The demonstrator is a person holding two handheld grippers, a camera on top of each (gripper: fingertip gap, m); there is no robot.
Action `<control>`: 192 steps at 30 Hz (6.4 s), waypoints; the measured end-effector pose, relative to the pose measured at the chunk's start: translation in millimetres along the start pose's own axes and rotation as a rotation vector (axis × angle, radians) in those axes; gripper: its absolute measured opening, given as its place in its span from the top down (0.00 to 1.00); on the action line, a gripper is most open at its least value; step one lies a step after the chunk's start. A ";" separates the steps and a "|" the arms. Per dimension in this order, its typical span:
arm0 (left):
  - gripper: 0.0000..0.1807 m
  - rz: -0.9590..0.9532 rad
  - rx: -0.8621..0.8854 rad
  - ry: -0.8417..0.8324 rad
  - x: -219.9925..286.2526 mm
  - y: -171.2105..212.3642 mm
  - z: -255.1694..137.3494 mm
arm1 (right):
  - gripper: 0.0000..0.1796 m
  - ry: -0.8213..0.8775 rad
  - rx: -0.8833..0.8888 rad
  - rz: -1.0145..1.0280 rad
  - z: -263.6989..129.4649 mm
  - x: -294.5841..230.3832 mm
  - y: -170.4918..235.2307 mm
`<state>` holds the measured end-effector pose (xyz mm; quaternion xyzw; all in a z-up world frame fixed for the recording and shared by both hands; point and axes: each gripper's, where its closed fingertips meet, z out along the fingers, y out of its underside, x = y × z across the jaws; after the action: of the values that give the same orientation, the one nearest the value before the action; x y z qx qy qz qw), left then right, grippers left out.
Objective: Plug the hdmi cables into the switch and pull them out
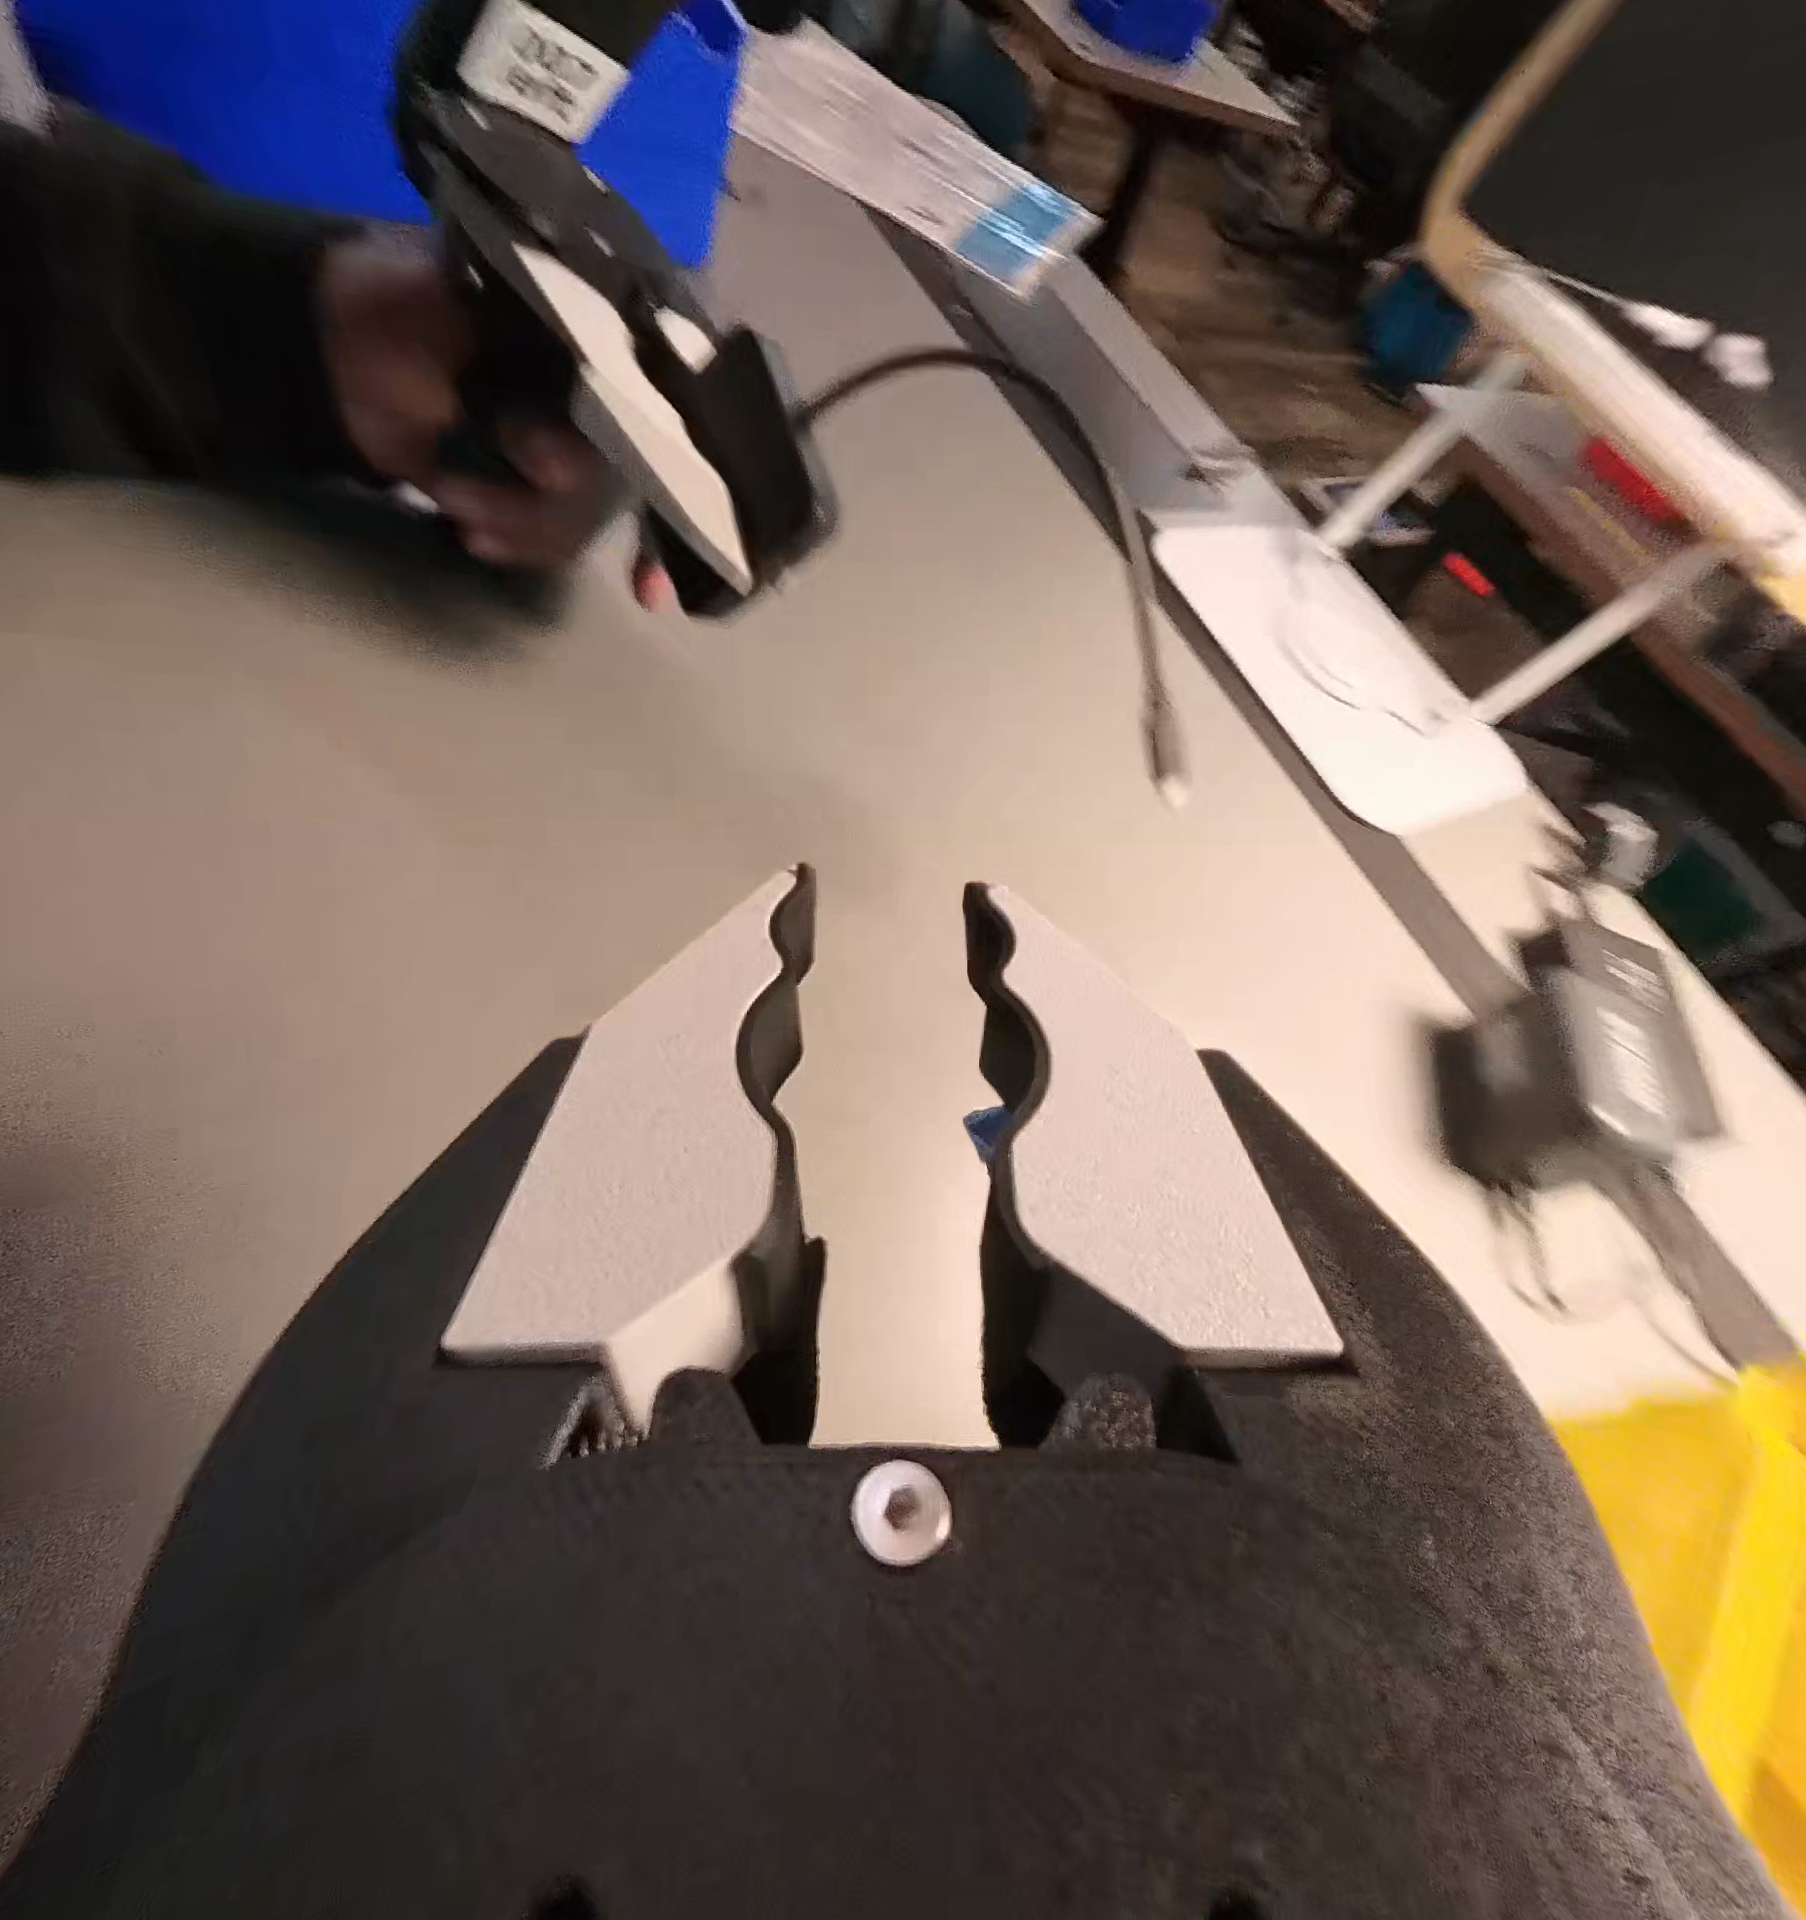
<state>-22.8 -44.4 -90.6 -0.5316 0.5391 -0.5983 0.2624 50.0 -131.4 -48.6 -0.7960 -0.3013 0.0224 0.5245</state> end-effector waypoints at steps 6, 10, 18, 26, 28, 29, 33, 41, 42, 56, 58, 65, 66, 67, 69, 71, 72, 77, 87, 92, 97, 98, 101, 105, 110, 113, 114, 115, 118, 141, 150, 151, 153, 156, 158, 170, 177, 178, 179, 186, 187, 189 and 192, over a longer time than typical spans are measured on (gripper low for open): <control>0.92 0.131 -0.049 0.091 23.2 8.1 4.7 | 0.77 -0.202 0.096 0.119 87.9 -36.4 -30.2; 0.92 0.175 -0.086 0.164 37.1 15.1 5.8 | 0.81 -0.302 0.137 0.187 102.5 -49.7 -39.8; 0.82 0.131 -0.067 0.104 26.5 11.3 7.3 | 0.91 -0.244 0.089 0.143 85.3 -40.7 -40.2; 0.83 -0.042 0.065 0.043 -0.6 -9.4 -5.7 | 0.92 0.068 -0.010 0.136 -22.5 94.8 -24.8; 0.83 -0.048 0.067 0.042 -1.5 -9.6 -5.7 | 0.92 0.117 -0.064 0.168 -56.3 137.4 -5.5; 0.83 -0.046 0.062 0.041 -1.3 -8.9 -5.2 | 0.92 0.133 -0.085 0.191 -72.0 157.3 5.6; 0.84 -0.034 0.039 0.042 0.7 -5.6 -2.7 | 0.92 0.082 -0.111 0.395 -113.9 206.8 51.8; 0.84 -0.061 0.051 0.051 -1.0 -7.3 -4.1 | 0.92 0.085 -0.275 0.641 -105.8 230.1 137.6; 0.84 -0.064 0.053 0.052 -1.4 -7.6 -4.4 | 0.92 0.102 -0.315 0.652 -106.2 232.6 148.5; 0.83 0.040 -0.211 -0.260 -36.2 29.1 0.3 | 0.72 0.428 -0.602 0.550 -167.7 223.5 155.3; 0.83 0.061 -0.246 -0.354 -47.0 33.4 -2.5 | 0.72 0.440 -0.533 0.502 -161.0 208.7 127.1; 0.79 0.159 -0.241 -0.671 -79.9 26.0 -23.2 | 0.73 0.322 -0.344 0.337 -45.4 109.5 57.6; 0.79 0.183 -0.245 -0.716 -83.9 25.0 -27.2 | 0.73 0.302 -0.311 0.331 -24.4 94.5 52.7; 0.79 0.203 -0.249 -0.758 -87.4 24.0 -31.1 | 0.73 0.288 -0.277 0.329 -4.4 81.1 49.0; 0.78 0.234 -0.252 -0.811 -91.0 22.5 -35.7 | 0.74 0.270 -0.218 0.333 30.5 57.1 47.0; 0.78 0.245 -0.252 -0.836 -92.4 21.6 -37.6 | 0.76 0.289 -0.159 0.353 54.4 40.8 50.8; 0.78 0.248 -0.250 -0.846 -92.9 21.0 -38.7 | 0.77 0.308 -0.130 0.376 61.3 34.9 55.0; 0.76 0.252 -0.244 -0.871 -94.7 19.9 -42.0 | 0.77 0.434 -0.039 0.506 38.2 23.4 75.7; 0.74 0.254 -0.263 -0.896 -96.8 22.2 -44.0 | 0.61 0.985 -0.247 0.361 -153.5 53.4 101.2; 0.73 0.261 -0.283 -0.911 -97.7 24.9 -44.4 | 0.45 1.032 -0.439 0.472 -196.9 65.9 162.2; 0.73 0.263 -0.285 -0.903 -96.9 25.3 -43.5 | 0.72 0.883 -0.515 0.477 -168.5 64.4 205.6; 0.73 0.262 -0.285 -0.900 -96.7 25.4 -43.2 | 0.86 0.890 -0.496 0.439 -164.4 67.6 203.8; 0.74 0.263 -0.287 -0.889 -95.9 26.0 -42.2 | 0.93 0.871 -0.485 0.380 -152.2 66.4 194.8; 0.74 0.273 -0.295 -0.876 -94.5 27.1 -40.2 | 0.95 0.866 -0.468 0.330 -134.8 58.1 180.5; 0.74 0.271 -0.297 -0.865 -93.3 28.0 -38.6 | 0.96 0.794 -0.409 0.294 -116.8 34.7 161.5; 0.74 0.266 -0.297 -0.862 -93.4 28.3 -38.5 | 0.96 0.719 -0.375 0.262 -102.6 14.2 147.1; 0.74 0.263 -0.298 -0.859 -93.2 28.9 -38.4 | 0.96 0.691 -0.363 0.250 -97.7 7.4 142.2; 0.74 0.260 -0.300 -0.860 -93.2 29.4 -38.6 | 0.96 0.661 -0.350 0.236 -92.9 0.6 137.3; 0.74 0.260 -0.307 -0.880 -92.2 31.4 -42.1 | 0.96 0.554 -0.303 0.188 -77.8 -17.5 123.0; 0.53 0.053 -0.279 -1.558 7.5 47.8 -381.2 | 0.95 0.133 -0.136 -0.075 86.8 -18.1 37.3; 0.97 0.032 -0.179 -1.400 -24.9 68.8 -360.5 | 0.92 0.207 -0.041 -0.113 91.5 -12.4 32.7; 0.97 0.043 -0.159 -1.397 -25.7 67.7 -359.1 | 0.92 0.211 -0.032 -0.110 91.0 -12.3 32.8; 0.97 0.065 -0.144 -1.370 -24.3 67.4 -354.5 | 0.92 0.216 -0.022 -0.110 90.5 -12.4 32.7; 0.98 0.089 -0.155 -1.324 -15.8 69.4 -348.9 | 0.92 0.218 -0.018 -0.109 90.3 -12.3 32.5; 0.98 0.105 -0.173 -1.270 -5.5 72.5 -343.3 | 0.92 0.218 -0.013 -0.110 90.1 -12.0 32.6; 0.98 0.219 -0.260 -0.689 98.4 102.8 -304.9 | 0.92 0.173 0.036 -0.099 86.0 -2.6 36.8; 0.97 0.250 -0.304 -0.242 164.1 124.7 -275.8 | 0.97 0.000 0.153 -0.041 79.0 -6.3 33.3; 0.97 0.253 -0.313 -0.187 172.2 127.1 -272.6 | 0.97 -0.020 0.157 -0.045 78.5 -6.4 33.6; 0.97 0.259 -0.320 -0.134 179.6 128.9 -268.6 | 0.97 -0.042 0.162 -0.051 78.0 -6.7 33.6; 0.97 0.317 -0.376 0.091 195.7 129.3 -220.3 | 0.97 -0.232 0.189 -0.055 81.6 -13.8 30.5; 0.97 0.323 -0.380 0.110 194.2 127.7 -210.4 | 0.97 -0.252 0.192 -0.055 85.6 -14.6 28.2; 0.97 0.337 -0.387 0.150 191.0 123.7 -190.1 | 0.97 -0.288 0.197 -0.056 96.0 -16.5 22.5; 0.96 0.349 -0.395 0.186 185.7 117.3 -161.8 | 0.97 -0.318 0.190 -0.054 107.0 -16.4 14.0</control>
<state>-257.1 -182.9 -109.7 -0.4142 0.7505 -0.4735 0.2024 5.4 -55.5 -113.1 -0.7209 -0.3983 0.1621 0.5435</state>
